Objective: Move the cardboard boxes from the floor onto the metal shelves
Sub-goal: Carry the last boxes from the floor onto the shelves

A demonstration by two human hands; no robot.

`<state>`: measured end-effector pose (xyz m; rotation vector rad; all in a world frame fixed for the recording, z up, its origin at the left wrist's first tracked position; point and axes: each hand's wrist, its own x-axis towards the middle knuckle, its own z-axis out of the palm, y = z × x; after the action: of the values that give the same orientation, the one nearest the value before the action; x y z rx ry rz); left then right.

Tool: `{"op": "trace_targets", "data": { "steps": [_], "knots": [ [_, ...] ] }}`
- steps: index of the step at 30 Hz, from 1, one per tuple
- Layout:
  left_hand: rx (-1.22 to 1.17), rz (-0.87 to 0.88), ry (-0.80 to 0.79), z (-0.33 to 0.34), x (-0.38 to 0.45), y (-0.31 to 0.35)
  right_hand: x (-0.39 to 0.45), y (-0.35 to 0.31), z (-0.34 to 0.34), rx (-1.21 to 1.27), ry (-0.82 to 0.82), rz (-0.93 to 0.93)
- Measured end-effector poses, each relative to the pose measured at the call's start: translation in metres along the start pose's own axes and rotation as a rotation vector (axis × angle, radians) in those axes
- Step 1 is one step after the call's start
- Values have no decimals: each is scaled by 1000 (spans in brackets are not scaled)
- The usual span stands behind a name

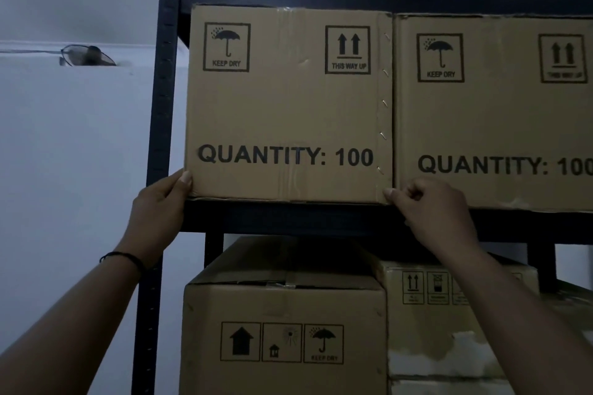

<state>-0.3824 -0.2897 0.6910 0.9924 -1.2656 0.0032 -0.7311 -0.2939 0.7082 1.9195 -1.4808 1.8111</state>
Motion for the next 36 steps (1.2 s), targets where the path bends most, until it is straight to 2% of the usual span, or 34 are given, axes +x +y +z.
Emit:
{"op": "trace_targets", "data": {
  "steps": [6,12,15,17,19,21,28,33,36],
  "knots": [
    [29,-16,36,8,4,-2,1,1,3,-34,25,-8],
    [49,-3,-25,7,0,-1,0,3,1,-30,-4,-26],
    [229,70,23,8,-5,-2,-3,6,-2,-39,-32,-36],
    [375,179,130,11,-12,0,-7,8,-4,-46,-65,-40],
    [463,279,146,16,-22,5,-12,11,-5,-40,-108,-46],
    [496,285,55,20,-30,7,-18,16,-8,-30,-161,-51],
    [521,90,-174,14,-65,13,-51,25,-26,-120,-332,14],
    [536,-51,-406,-3,-91,28,-89,11,-52,-185,-453,86],
    [497,-81,-464,-17,-108,35,-118,-2,-70,-199,-471,125]
  ]
}}
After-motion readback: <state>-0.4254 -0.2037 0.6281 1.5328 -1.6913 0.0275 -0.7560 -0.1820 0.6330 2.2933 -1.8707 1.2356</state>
